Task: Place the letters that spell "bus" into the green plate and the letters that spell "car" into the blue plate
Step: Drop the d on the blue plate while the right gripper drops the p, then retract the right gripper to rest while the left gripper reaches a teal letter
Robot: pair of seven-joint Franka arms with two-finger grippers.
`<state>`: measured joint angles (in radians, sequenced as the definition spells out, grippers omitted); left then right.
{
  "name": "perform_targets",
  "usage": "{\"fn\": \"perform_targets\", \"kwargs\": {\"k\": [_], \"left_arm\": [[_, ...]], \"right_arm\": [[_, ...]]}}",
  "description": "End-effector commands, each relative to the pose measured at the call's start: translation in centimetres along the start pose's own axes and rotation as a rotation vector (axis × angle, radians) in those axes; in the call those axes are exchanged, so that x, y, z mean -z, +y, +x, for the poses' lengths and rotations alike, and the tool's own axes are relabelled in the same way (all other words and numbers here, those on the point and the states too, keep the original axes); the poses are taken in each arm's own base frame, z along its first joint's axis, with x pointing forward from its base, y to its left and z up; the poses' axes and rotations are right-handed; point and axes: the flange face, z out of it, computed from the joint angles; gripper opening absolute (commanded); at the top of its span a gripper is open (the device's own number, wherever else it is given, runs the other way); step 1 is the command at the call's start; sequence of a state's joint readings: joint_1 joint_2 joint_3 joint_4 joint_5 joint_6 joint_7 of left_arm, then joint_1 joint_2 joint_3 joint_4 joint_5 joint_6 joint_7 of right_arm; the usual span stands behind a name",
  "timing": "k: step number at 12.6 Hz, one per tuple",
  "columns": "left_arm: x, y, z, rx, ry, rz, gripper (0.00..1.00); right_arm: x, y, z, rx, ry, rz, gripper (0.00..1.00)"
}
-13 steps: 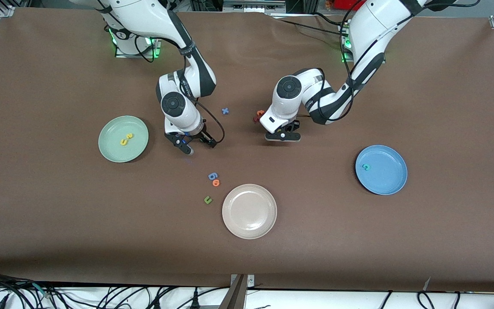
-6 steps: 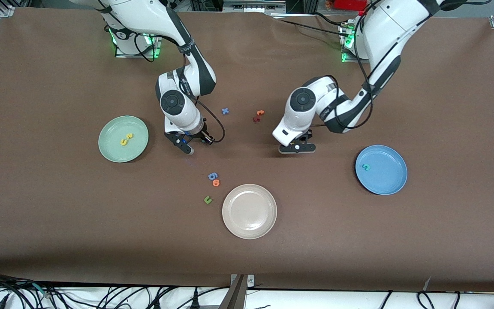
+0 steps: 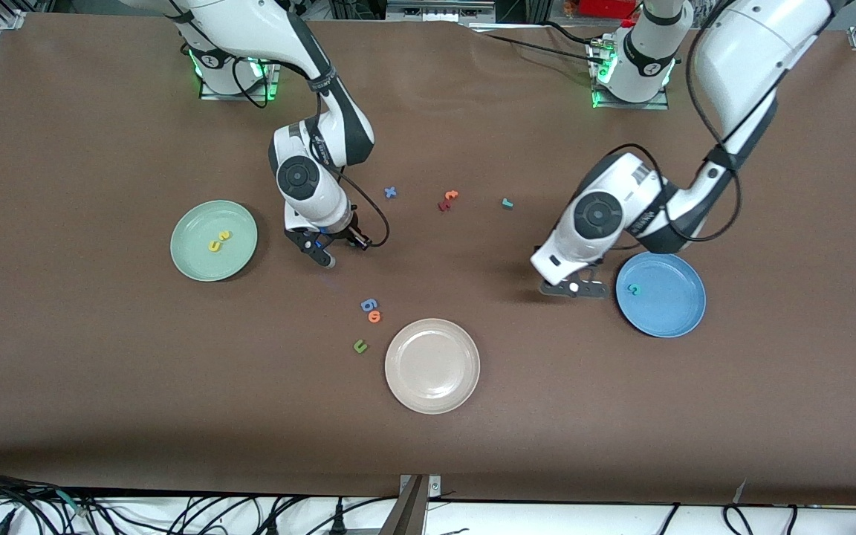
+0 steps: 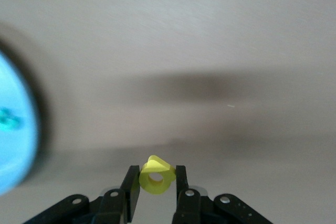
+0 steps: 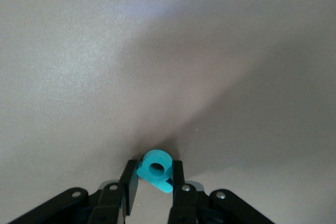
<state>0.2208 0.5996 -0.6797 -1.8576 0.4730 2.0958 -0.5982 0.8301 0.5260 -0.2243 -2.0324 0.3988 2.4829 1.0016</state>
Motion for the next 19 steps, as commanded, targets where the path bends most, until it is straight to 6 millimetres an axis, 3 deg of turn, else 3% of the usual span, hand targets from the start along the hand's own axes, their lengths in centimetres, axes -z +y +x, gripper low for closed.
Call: {"fn": "perform_targets", "kwargs": {"k": [1, 3, 5, 7, 8, 10, 12, 13, 14, 15, 17, 18, 19], "left_arm": [[1.4, -3.2, 0.9, -0.087, -0.028, 0.002, 0.26], [1.1, -7.3, 1.7, -0.139, -0.039, -0.009, 0.26], [0.7, -10.3, 2.2, -0.184, -0.044, -0.015, 0.26], [0.2, -13.5, 2.6, -0.252, -0.045, -0.017, 0.27], [-0.2, -15.6, 2.8, -0.305, -0.044, -0.029, 0.27], [-1.3, -17.9, 3.2, -0.345, -0.043, -0.043, 0.27], [-2.7, -18.7, 3.9, -0.378, -0.049, -0.042, 0.31], [-3.8, -18.8, 4.2, -0.43, -0.056, -0.034, 0.41], [-4.3, -18.9, 4.2, -0.475, -0.06, -0.024, 0.93], [-4.4, -18.9, 4.2, -0.486, -0.062, -0.024, 1.0], [-4.1, -17.9, 4.2, -0.476, -0.059, -0.034, 1.0], [-4.1, -16.4, 4.3, -0.459, -0.058, -0.051, 1.0], [-3.7, -13.0, 4.1, -0.396, -0.059, -0.082, 1.0]], "right_arm": [[7.1, 1.5, 2.9, 0.019, -0.083, -0.028, 0.11], [12.3, 4.0, 6.6, 0.059, -0.154, -0.064, 0.11], [15.3, 7.6, 10.7, 0.121, -0.212, -0.1, 0.11], [16.3, 11.3, 14.9, 0.194, -0.213, -0.116, 0.11], [16.0, 12.9, 16.5, 0.215, -0.217, -0.117, 0.11], [14.7, 15.8, 19.5, 0.268, -0.212, -0.133, 0.11], [13.3, 18.6, 21.6, 0.333, -0.21, -0.137, 0.11], [12.0, 19.9, 22.1, 0.345, -0.197, -0.138, 0.11], [10.4, 21.1, 22.5, 0.365, -0.171, -0.142, 0.11], [9.1, 22.1, 22.6, 0.387, -0.145, -0.144, 0.11], [7.5, 23.6, 22.8, 0.416, -0.135, -0.154, 0.11], [6.9, 24.3, 23.3, 0.42, -0.141, -0.164, 0.11], [6.4, 25.0, 23.8, 0.429, -0.143, -0.168, 0.11]]}}
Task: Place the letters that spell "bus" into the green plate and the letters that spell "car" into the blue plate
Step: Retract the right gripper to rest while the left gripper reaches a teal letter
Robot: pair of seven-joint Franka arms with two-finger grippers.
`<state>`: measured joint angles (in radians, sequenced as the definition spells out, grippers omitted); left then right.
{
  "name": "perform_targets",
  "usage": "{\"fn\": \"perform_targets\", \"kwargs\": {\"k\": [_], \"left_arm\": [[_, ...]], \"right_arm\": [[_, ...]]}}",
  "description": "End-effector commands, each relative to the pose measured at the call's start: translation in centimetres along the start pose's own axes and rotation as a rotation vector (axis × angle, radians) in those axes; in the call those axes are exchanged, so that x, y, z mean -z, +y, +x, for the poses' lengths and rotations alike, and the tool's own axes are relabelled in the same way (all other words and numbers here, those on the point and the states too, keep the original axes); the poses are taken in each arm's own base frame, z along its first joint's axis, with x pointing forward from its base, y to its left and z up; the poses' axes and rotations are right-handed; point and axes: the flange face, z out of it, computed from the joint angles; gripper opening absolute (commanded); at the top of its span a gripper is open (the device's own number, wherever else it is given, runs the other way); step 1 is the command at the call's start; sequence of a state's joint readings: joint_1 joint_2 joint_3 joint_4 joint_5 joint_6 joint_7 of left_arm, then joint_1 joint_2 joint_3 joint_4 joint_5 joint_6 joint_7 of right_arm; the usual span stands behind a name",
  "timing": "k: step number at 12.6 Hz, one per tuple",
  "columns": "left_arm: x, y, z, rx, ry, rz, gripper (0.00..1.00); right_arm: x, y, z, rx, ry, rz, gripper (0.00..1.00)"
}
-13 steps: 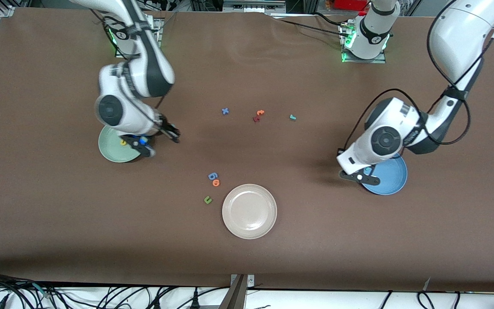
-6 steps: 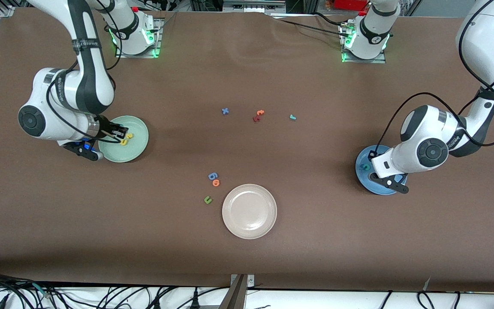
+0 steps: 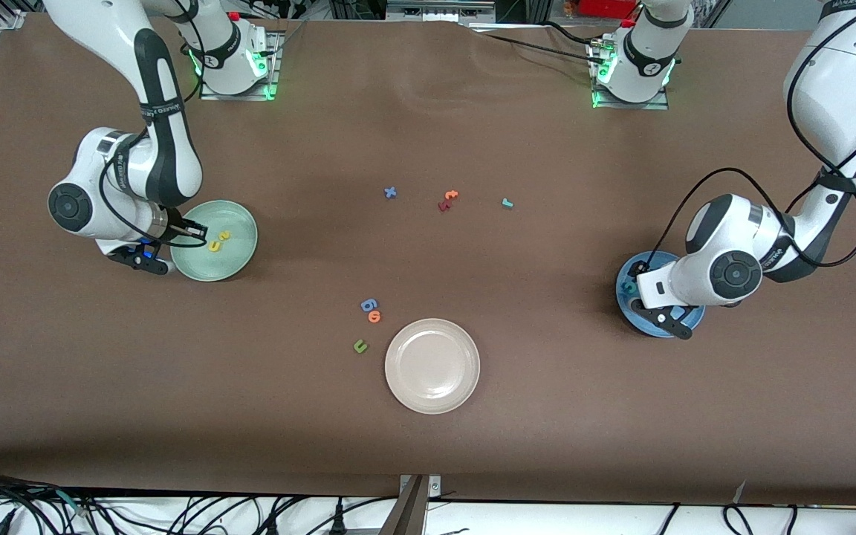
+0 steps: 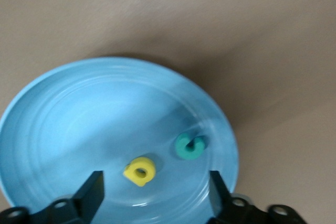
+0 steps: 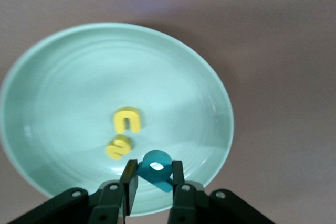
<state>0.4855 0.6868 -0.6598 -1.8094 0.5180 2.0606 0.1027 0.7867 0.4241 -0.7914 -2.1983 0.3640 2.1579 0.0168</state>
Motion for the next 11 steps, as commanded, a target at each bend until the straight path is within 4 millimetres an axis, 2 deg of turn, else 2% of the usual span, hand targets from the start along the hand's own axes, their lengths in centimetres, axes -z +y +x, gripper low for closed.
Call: {"fn": "perform_targets", "kwargs": {"k": [1, 2, 3, 4, 5, 6, 8, 11], "left_arm": [[0.7, 5.9, 3.0, 0.104, 0.038, -0.058, 1.0], [0.7, 7.6, 3.4, 0.129, 0.042, -0.08, 1.0], [0.9, 9.3, 3.7, 0.168, 0.036, -0.117, 1.0], [0.9, 10.9, 3.6, 0.218, 0.027, -0.155, 1.0], [1.0, 13.0, 3.4, 0.244, 0.02, -0.177, 1.0], [1.5, 14.8, 3.1, 0.286, 0.031, -0.183, 1.0], [1.2, 18.3, 1.7, 0.338, 0.069, -0.176, 1.0], [-0.7, 23.1, -1.1, 0.435, 0.146, -0.184, 1.0]], "right_arm": [[-1.3, 2.0, 0.7, 0.027, 0.005, -0.01, 0.12], [-1.6, 1.9, 0.8, 0.023, 0.005, -0.01, 0.18], [-1.6, 1.8, 0.8, 0.021, 0.004, -0.005, 0.38], [-1.4, 1.6, 0.7, 0.026, 0.003, 0.0, 0.6], [-0.8, 1.4, 0.7, 0.024, 0.006, 0.008, 0.99], [0.0, 1.1, 0.5, 0.025, -0.003, 0.027, 1.0], [3.5, 0.2, 0.8, 0.037, -0.038, 0.069, 1.0], [10.9, 1.1, 2.0, 0.034, -0.077, 0.102, 1.0]]}}
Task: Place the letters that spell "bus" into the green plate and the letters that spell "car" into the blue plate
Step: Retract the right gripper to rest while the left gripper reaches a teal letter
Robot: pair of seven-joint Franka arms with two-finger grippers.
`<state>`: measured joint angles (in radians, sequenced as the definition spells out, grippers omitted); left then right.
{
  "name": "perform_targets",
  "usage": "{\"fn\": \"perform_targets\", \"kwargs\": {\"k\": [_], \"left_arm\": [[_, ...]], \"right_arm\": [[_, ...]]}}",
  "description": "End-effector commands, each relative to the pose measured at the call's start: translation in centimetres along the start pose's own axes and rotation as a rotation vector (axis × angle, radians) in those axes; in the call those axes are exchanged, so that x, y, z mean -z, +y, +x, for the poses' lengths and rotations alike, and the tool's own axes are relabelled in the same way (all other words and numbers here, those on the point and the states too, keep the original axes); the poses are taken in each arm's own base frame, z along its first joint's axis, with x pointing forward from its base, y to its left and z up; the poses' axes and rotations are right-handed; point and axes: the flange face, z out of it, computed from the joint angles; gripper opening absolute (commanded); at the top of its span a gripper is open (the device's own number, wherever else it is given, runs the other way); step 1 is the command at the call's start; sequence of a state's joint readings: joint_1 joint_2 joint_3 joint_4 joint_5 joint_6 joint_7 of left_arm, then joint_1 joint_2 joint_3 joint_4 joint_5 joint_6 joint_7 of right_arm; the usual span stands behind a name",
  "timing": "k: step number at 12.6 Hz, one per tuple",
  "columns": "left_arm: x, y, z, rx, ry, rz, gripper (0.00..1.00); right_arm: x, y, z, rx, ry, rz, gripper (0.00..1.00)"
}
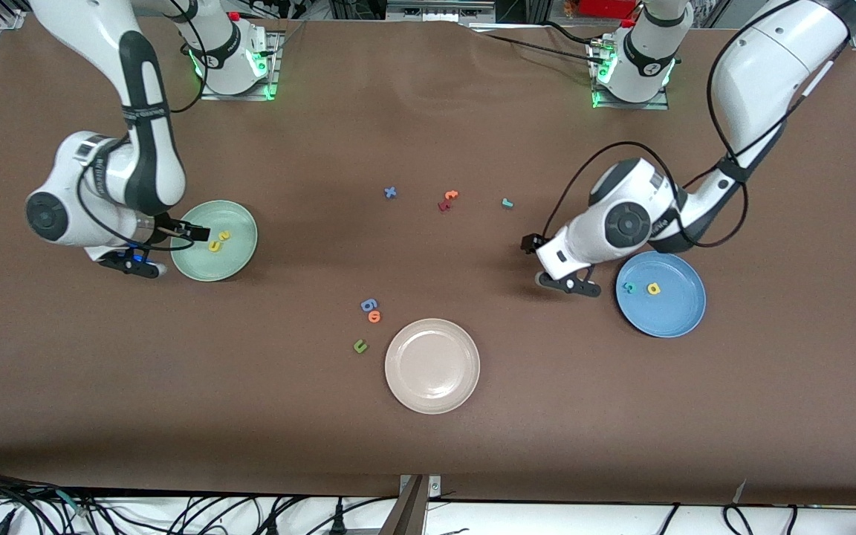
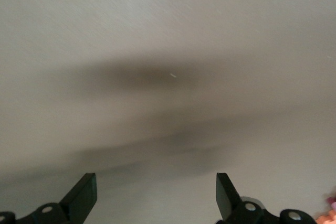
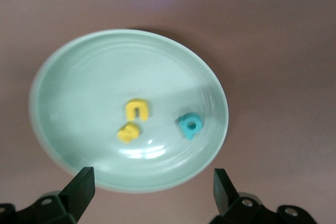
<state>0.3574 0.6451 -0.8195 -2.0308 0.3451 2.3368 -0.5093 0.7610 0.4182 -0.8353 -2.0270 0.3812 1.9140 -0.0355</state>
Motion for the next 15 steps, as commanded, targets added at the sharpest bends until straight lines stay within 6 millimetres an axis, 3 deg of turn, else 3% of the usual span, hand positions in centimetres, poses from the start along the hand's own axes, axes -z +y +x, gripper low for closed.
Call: {"fn": "perform_targets", "kwargs": {"k": [1, 4, 9, 12, 15], "left_arm": [[-0.9, 1.4, -4.7, 0.085, 0.057, 0.013, 1.0], [-2.0, 5.5, -7.1, 0.128, 0.056, 0.051, 1.0], [-4.7, 9.3, -10.2, 0.155, 0.091, 0.138, 1.0], [-5.7, 10.8, -11.7, 0.184, 0.085, 0.152, 0.94], [-6.6, 10.4, -12.8, 0.169, 0.101, 0.185, 0.94]], "right_arm": [[6.9, 0.4, 0.1, 0.002, -0.005, 0.048, 1.0], [14.1, 0.0, -0.4, 0.024, 0.009, 0.046, 1.0], [22.4, -1.2, -2.9, -0.003, 0.021, 0.03, 1.0], [24.4, -0.8, -3.4, -0.005, 0.059, 0.003, 1.0], [26.3, 0.0, -3.4, -0.001, 0.089, -0.02, 1.0]]}}
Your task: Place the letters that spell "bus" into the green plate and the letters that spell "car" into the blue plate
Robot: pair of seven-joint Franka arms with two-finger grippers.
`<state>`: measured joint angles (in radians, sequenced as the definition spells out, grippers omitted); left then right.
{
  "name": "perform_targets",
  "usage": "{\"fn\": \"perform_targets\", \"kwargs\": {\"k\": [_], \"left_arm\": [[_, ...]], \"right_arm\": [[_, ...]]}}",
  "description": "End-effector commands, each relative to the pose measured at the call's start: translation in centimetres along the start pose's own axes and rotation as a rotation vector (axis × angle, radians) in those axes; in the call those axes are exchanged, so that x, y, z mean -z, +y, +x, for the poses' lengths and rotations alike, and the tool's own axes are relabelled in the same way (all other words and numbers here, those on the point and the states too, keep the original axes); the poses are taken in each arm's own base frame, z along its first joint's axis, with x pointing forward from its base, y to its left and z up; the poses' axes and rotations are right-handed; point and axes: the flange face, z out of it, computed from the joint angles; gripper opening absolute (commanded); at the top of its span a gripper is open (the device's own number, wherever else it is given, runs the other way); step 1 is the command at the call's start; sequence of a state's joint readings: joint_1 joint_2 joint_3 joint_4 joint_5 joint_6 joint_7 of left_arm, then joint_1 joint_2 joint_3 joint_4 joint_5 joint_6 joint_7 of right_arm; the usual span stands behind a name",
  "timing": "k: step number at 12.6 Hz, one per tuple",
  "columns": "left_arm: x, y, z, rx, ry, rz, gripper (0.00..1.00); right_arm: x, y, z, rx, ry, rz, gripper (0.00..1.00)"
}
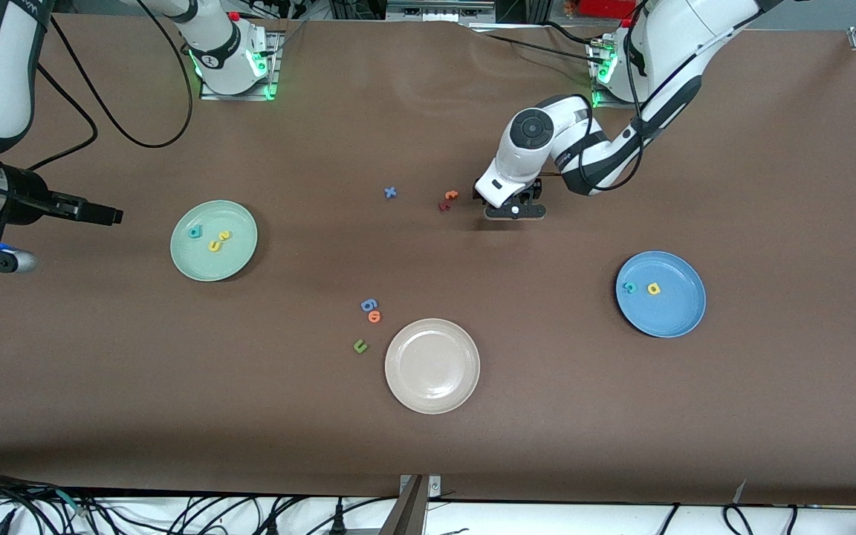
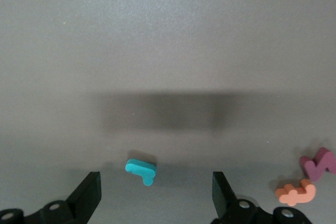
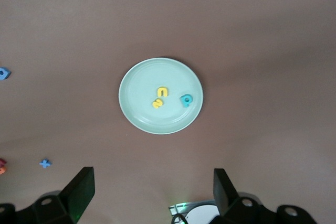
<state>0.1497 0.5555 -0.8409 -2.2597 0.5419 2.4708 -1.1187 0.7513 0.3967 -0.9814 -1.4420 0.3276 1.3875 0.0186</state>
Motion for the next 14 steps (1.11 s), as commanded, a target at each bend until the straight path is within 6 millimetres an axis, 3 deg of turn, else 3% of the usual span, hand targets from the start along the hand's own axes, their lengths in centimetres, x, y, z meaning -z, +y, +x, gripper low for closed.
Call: {"fn": "perform_targets", "kwargs": {"k": [1, 4, 7, 11, 14], "left_arm": [[-0.4, -0.6, -1.0, 0.002, 0.053, 0.039, 0.94], [-0.7, -0.6, -1.4, 0.007, 0.055, 0.038, 0.86], [-0.7, -0.5, -1.3, 0.008, 0.057, 0.024, 0.75], [-1.1, -0.5, -1.2, 0.01, 0.05, 0.0, 0.7], [-1.5, -0.9, -0.8, -0.001, 0.055, 0.005, 0.67]], "right_arm": [[3.2, 1.0, -0.5, 0.015, 0.01, -0.013, 1.0], [6.5, 2.0, -2.6, 0.07, 0.044, -0.06, 1.0], [7.6, 2.5, -3.7, 0.097, 0.075, -0.068, 1.0], [5.3, 1.9, -4.8, 0.164, 0.216, -0.063, 1.0], [5.0, 1.1, -4.1, 0.178, 0.227, -0.091, 1.0]]}}
